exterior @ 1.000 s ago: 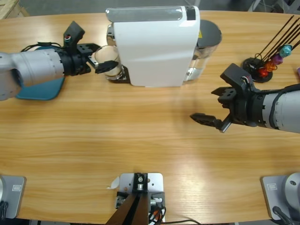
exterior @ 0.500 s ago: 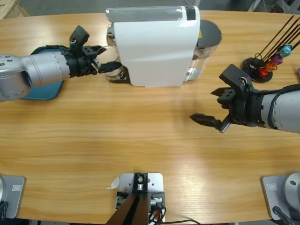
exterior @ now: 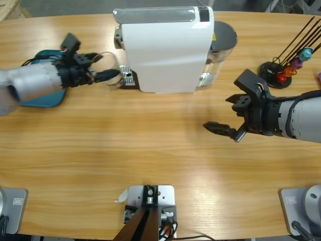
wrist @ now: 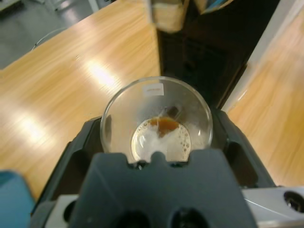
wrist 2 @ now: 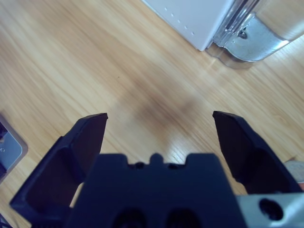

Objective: Pour coffee

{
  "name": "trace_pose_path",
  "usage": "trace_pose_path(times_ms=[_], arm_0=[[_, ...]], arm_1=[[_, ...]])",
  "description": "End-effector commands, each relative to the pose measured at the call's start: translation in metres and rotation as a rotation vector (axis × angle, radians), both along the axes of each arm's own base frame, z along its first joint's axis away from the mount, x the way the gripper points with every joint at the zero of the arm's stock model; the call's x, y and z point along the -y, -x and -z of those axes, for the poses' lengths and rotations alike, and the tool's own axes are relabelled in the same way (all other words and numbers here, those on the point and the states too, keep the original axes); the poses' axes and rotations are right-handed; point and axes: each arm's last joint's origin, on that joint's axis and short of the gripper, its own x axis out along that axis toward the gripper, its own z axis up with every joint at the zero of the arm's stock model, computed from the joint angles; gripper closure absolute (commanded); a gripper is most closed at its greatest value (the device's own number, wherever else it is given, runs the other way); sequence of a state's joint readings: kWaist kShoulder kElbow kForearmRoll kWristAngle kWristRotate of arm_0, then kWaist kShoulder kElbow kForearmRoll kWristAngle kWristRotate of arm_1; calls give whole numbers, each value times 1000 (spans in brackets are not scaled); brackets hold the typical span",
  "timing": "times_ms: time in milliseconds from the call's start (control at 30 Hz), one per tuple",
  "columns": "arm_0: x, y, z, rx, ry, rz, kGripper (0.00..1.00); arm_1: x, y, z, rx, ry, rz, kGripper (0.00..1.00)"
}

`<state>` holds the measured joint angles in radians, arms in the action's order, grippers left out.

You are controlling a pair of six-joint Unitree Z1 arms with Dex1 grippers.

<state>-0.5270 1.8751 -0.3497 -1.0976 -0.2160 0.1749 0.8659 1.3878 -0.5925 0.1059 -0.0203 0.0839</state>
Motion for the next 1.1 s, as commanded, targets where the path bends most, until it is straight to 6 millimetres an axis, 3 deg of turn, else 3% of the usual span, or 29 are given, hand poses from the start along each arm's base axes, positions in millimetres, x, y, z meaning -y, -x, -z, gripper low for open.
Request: trace_pose_path(times_ms=[33, 200, 433, 533, 800, 1100], arm_0=[[-34, 35, -26, 45, 17, -174, 906], [-58, 49, -45, 84, -19, -350, 904], [-84, 40, -41, 32, -10, -530, 902], [-97, 32, -34, 3, -14, -614, 902], [-101, 4, 10, -109, -90, -703, 902], [-113, 1, 37, -121, -71, -777, 902]], arm_1=[[-3, -1, 4, -4, 13, 9, 0], [0, 1, 1, 4, 0, 7, 0], [4, 5, -3, 23, -16, 10, 0], [5, 6, -4, 27, -21, 11, 0], [9, 9, -8, 41, -38, 11, 0], [10, 10, -8, 42, -44, 9, 0]])
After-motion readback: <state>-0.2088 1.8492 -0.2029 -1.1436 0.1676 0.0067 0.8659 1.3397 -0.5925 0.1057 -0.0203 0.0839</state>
